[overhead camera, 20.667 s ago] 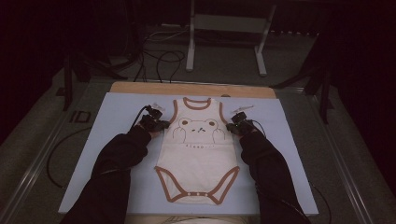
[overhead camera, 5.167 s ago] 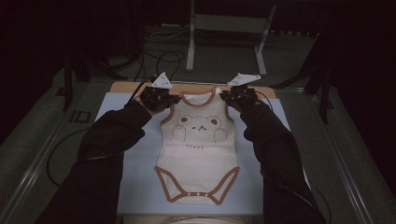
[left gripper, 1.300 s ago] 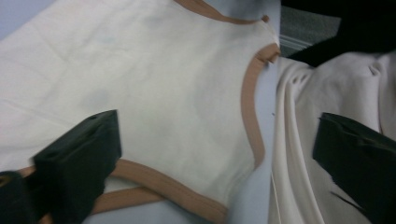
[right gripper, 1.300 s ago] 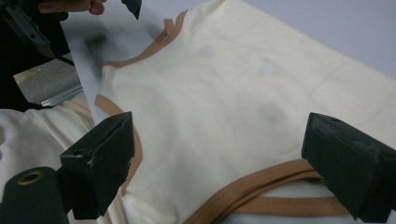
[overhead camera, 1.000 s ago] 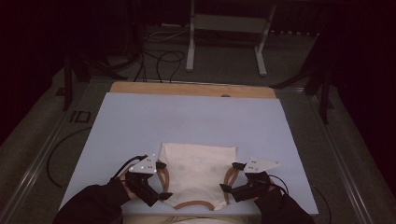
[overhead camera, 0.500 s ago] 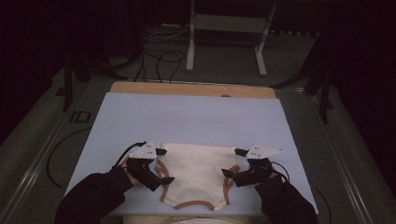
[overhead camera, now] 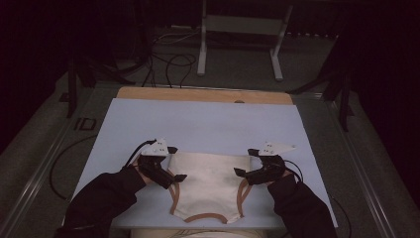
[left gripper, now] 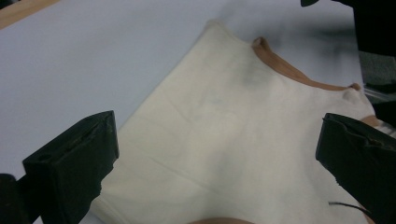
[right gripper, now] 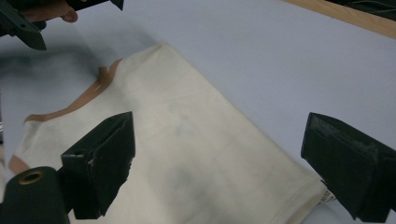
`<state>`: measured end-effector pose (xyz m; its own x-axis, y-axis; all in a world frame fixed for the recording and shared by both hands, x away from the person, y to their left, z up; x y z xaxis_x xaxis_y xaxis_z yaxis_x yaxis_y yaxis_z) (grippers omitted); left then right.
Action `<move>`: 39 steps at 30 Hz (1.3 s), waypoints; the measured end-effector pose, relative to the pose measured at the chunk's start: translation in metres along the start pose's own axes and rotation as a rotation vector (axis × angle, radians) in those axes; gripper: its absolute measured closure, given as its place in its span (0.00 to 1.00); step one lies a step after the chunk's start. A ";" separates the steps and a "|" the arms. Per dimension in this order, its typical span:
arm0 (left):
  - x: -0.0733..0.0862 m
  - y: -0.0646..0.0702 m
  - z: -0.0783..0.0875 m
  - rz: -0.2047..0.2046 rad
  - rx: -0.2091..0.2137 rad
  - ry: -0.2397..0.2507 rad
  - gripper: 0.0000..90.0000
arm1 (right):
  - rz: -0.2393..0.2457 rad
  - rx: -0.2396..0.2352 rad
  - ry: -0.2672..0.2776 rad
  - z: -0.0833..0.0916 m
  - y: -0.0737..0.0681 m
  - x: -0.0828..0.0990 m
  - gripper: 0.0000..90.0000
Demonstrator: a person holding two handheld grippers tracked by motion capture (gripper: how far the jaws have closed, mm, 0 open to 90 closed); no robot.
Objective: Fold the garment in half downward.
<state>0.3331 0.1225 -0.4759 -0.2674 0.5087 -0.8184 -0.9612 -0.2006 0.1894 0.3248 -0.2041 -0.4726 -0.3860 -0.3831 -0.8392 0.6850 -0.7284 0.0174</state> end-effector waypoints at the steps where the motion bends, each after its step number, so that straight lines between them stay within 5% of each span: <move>1: 0.000 0.000 0.000 0.000 0.000 0.000 0.00 | 0.000 0.000 0.000 0.000 0.000 0.000 0.11; 13: 0.002 -0.021 -0.008 0.066 -0.004 -0.016 0.00 | -0.037 0.020 -0.028 -0.023 0.017 0.001 0.11; 26: 0.009 -0.049 -0.018 0.110 -0.074 -0.037 0.00 | -0.076 0.023 -0.065 -0.038 0.034 0.012 0.11; 32: 0.017 -0.061 -0.023 0.135 -0.104 -0.084 0.00 | -0.086 0.029 -0.086 -0.044 0.041 0.021 0.11; 39: 0.029 -0.074 -0.025 0.166 -0.147 -0.132 0.15 | -0.091 0.031 -0.130 -0.052 0.046 0.032 0.11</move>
<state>0.3982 0.1309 -0.5277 -0.4368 0.5618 -0.7026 -0.8857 -0.4050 0.2268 0.3761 -0.2197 -0.5270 -0.5238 -0.3834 -0.7607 0.6247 -0.7800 -0.0369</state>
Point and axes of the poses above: each handheld gripper's, and its own axes: z roughly backward along the jaws, x roughly out of its underside, y roughly to its right, the point moved 3 cm from there along -z, roughly forward along the jaws, and after that the axes turned 12 degrees about x, right-handed, at the moved point
